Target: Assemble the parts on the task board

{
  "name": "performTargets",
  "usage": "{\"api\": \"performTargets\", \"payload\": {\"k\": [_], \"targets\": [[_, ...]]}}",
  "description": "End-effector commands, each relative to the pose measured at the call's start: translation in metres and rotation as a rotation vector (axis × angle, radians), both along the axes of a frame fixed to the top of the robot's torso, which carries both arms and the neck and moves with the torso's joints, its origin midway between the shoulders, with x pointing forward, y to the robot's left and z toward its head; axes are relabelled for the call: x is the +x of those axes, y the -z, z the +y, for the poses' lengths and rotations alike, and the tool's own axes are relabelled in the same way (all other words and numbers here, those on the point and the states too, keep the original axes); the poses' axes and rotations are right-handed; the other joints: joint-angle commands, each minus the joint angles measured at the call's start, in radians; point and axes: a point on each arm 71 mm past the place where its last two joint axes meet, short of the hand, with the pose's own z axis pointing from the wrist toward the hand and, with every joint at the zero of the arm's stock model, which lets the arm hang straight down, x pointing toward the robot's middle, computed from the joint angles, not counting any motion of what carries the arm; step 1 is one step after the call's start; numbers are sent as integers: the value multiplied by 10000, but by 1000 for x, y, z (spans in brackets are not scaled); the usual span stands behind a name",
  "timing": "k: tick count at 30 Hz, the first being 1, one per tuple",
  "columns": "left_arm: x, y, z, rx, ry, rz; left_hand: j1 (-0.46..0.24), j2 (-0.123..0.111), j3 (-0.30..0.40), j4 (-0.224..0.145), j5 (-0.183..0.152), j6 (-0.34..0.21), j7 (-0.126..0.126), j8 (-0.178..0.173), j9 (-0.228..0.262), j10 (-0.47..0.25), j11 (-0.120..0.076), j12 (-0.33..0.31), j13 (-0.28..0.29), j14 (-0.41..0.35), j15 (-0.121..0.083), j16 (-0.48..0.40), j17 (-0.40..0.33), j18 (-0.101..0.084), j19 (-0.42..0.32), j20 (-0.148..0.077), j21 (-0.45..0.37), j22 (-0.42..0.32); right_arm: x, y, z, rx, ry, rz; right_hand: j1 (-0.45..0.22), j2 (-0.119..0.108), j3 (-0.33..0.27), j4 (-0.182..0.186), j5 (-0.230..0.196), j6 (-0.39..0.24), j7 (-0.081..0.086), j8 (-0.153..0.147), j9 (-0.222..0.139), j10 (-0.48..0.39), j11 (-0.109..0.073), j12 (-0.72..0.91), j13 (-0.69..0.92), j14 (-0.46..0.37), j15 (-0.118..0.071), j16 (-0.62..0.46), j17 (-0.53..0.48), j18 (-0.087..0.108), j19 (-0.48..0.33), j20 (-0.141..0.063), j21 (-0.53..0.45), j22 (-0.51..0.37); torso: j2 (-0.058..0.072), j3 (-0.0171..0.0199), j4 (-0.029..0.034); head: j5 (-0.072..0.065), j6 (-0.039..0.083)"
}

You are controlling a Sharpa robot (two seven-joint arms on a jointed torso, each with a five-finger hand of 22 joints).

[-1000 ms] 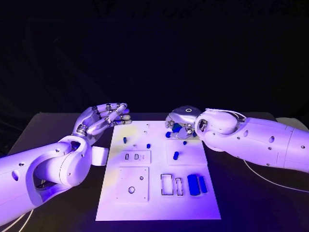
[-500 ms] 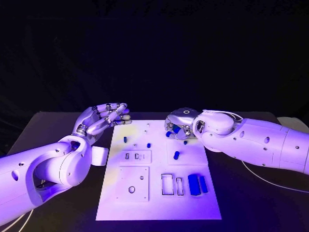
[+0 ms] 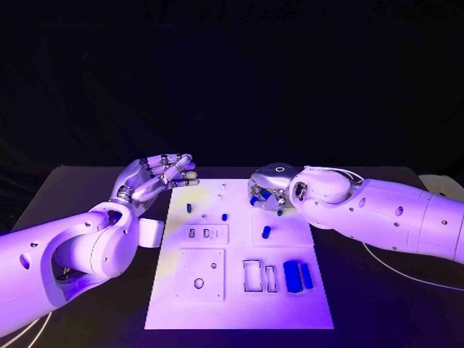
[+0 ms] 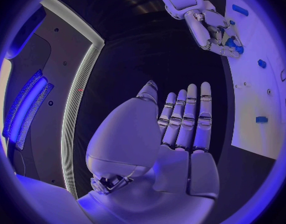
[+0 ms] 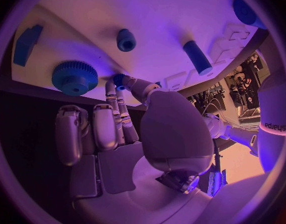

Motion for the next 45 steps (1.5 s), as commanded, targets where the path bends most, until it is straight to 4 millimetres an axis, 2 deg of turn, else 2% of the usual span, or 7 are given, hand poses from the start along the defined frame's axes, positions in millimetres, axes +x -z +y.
{"api": "performTargets", "payload": {"k": [1, 8, 17, 23, 31, 39, 45], "targets": [[0, -2, -2, -87, 158, -49, 43, -14, 27, 6, 18, -30, 310, -57, -8, -27, 42, -68, -14, -46, 26, -69, 14, 144, 87, 2, -36, -15, 0, 1, 0, -29, -25, -55, -28, 102, 81, 40, 63, 86, 26, 53, 34, 103, 5, 68, 23, 296, -79, 68, 38, -100, 149, -14, 138, 654, 17, -8, 16, -15, -3], [0, -2, -2, -73, 139, -32, 43, -8, 29, 6, 18, -36, 314, -64, -12, -35, 46, -84, -15, -58, 30, -81, 17, 146, 103, 0, -33, -17, 2, -1, -2, 106, 134, -275, 112, 288, 214, -9, 14, 238, -47, 216, 205, 299, -71, 102, 74, 295, -137, 149, 84, -123, 203, -61, 227, 799, 27, -10, 28, -10, -14], [1, -1, -1, -68, 141, -6, 44, -1, 33, 5, 16, -54, 324, -79, -19, -55, 56, -116, -16, -79, 38, -103, 24, 145, 123, -1, -32, -22, -2, -6, 0, 497, 57, -706, 231, 345, 305, -106, -55, 302, -69, 314, 320, 339, -94, 80, 88, 293, -159, 185, 101, -128, 206, -85, 249, 838, 25, -13, 14, 25, -30], [1, -1, 0, -85, 119, 43, 46, 2, 35, 4, 16, -57, 326, -82, -20, -59, 58, -122, -16, -82, 39, -107, 26, 145, 126, -1, -32, -24, -4, -18, 5, 1171, 4, -1368, 262, 360, 337, -138, -24, 318, -70, 346, 362, 353, -96, 70, 91, 296, -162, 205, 122, -137, 230, -91, 277, 886, 27, -26, 17, 44, 32], [1, -1, -2, -104, 152, 63, 46, 2, 35, 4, 16, -57, 326, -82, -20, -59, 58, -122, -16, -82, 39, -107, 26, 145, 126, -1, -32, -24, 7, -28, 14, 1628, 148, -2027, 221, 354, 331, -126, -9, 350, -76, 391, 415, 400, -98, 74, 100, 292, -164, 210, 107, -143, 242, -94, 295, 918, 57, -23, 55, 19, 123], [1, 0, -4, -143, 247, 68, 58, 7, 42, -2, 16, -61, 327, -87, -22, -62, 60, -136, -14, -89, 42, -116, 31, 144, 134, -1, -34, -28, 15, -25, 32, 1802, 66, -2035, 201, 335, 325, -123, -13, 332, -73, 391, 428, 390, -95, 59, 97, 291, -163, 215, 107, -142, 238, -95, 294, 916, 64, -20, 67, 39, 118], [2, 0, -5, -154, 273, 67, 60, 7, 43, -3, 16, -62, 327, -88, -23, -62, 60, -138, -14, -91, 43, -118, 31, 144, 134, -1, -34, -29, 20, -21, 40, 1807, 72, -1981, 193, 332, 325, -121, -14, 324, -71, 390, 433, 386, -94, 53, 96, 294, -162, 224, 124, -143, 239, -95, 296, 920, 64, -22, 42, 89, 113]]}}
